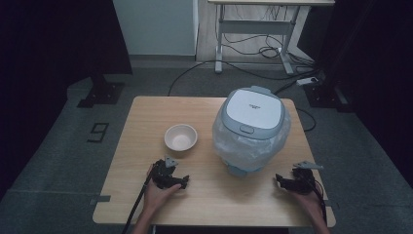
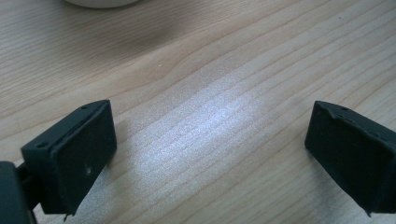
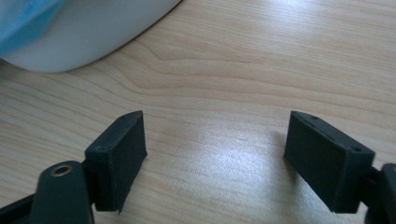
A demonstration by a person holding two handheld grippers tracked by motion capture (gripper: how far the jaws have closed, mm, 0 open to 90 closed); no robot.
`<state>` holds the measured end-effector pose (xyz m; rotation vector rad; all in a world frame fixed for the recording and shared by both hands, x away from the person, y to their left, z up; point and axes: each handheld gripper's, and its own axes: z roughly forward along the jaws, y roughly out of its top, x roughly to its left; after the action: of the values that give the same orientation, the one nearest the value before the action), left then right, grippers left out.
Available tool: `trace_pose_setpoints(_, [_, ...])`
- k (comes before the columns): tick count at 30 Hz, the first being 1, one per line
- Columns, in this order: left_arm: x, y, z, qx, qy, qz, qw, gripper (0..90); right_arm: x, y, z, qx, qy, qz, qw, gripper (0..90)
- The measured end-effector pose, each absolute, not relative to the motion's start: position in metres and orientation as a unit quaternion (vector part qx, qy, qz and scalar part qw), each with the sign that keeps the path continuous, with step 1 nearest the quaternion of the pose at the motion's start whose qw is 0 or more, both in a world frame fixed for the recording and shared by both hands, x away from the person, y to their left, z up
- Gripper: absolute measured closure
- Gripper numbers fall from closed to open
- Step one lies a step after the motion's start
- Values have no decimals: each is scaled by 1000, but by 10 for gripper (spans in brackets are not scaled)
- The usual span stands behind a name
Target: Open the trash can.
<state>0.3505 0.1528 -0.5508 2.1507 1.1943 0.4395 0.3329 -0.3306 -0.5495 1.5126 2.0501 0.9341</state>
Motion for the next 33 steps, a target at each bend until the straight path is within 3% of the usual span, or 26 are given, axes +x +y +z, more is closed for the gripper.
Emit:
trace_pose_setpoints(6, [350,153,-551,817,453,167,316,21,324,-340,-535,548,720,370,212,300])
trace_pose_setpoints(12, [350,154,-551,817,452,167,317,27,317,-347,-519,539,708,403,212,450])
trace_pose_setpoints(21, [350,154,-551,817,451,167,318,28,305,-347,-493,512,698,450,218,781])
trace_pose_setpoints(25, [350,154,-551,817,451,167,318,28,301,-347,-482,501,696,467,217,878])
trace_pose_setpoints(33, [351,157,-550,817,450,168,320,46,297,-343,-464,471,703,484,223,900])
